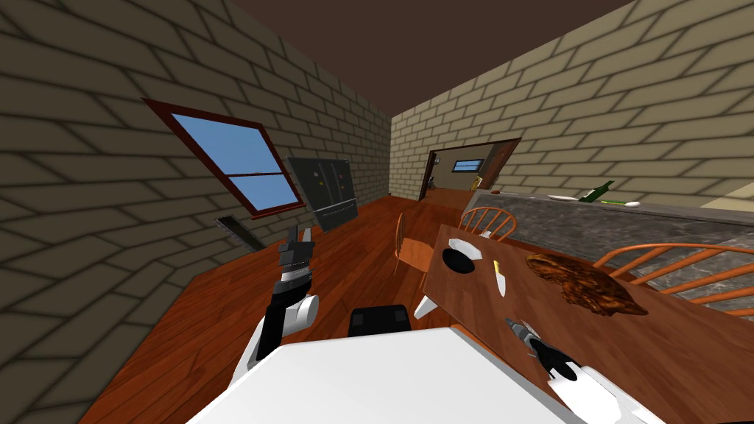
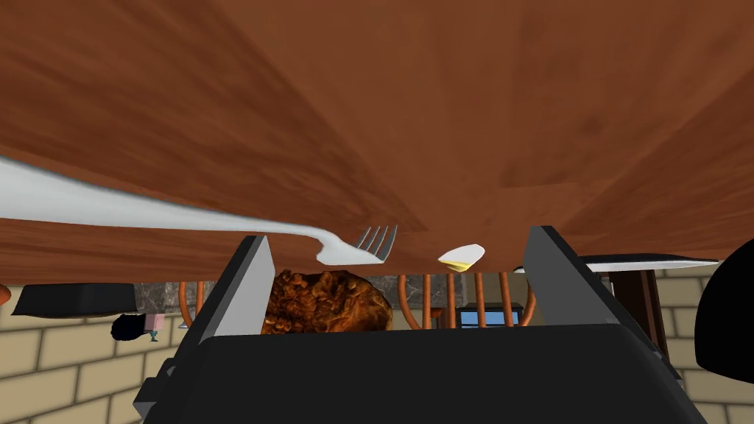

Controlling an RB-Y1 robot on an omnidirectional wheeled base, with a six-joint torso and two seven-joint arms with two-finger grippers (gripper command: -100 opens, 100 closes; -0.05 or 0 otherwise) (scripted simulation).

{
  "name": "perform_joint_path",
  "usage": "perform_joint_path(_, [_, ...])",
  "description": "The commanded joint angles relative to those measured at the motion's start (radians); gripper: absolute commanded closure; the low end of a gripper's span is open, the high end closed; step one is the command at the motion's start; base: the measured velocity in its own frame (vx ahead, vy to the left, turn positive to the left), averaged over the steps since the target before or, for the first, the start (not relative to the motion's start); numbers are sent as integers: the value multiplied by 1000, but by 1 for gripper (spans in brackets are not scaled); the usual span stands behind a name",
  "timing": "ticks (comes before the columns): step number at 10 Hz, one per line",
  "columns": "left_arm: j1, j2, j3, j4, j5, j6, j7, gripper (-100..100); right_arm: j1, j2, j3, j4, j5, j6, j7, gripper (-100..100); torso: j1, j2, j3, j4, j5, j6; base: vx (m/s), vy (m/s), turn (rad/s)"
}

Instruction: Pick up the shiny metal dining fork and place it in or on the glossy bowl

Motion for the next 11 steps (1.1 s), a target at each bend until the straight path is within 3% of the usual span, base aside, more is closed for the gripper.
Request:
perform_joint_path(1, [0,0,0,0,0,0,0,0,0,0,0,0,0,0,0,100,0,0,0,0,0,0,-2,-3,-17])
perform_joint_path(5, [0,0,0,0,0,0,0,0,1,-1,0,0,1,-1,1,100,-3,-2,-1,0,-2,-1,0,1,3])
perform_joint_path(6, [0,0,0,0,0,0,0,0,1,-1,0,0,1,-1,1,0,-3,-2,-1,0,-2,-1,0,0,0])
perform_joint_path(7, [0,0,0,0,0,0,0,0,38,-25,15,-27,-24,-4,-14,100,-3,-2,-1,0,-2,-1,-3,-3,15])
perform_joint_path(9, [0,0,0,0,0,0,0,0,65,-41,24,-51,-40,-3,-24,100,-2,-1,0,0,-2,0,0,0,0])
perform_joint_path(10, [0,0,0,0,0,0,0,0,55,-30,17,-48,-31,1,-17,100,-2,-1,0,0,-1,0,0,0,0])
perform_joint_path(11, [0,0,0,0,0,0,0,0,58,-31,17,-51,-32,3,-18,0,-2,-1,0,0,-2,-1,0,0,0])
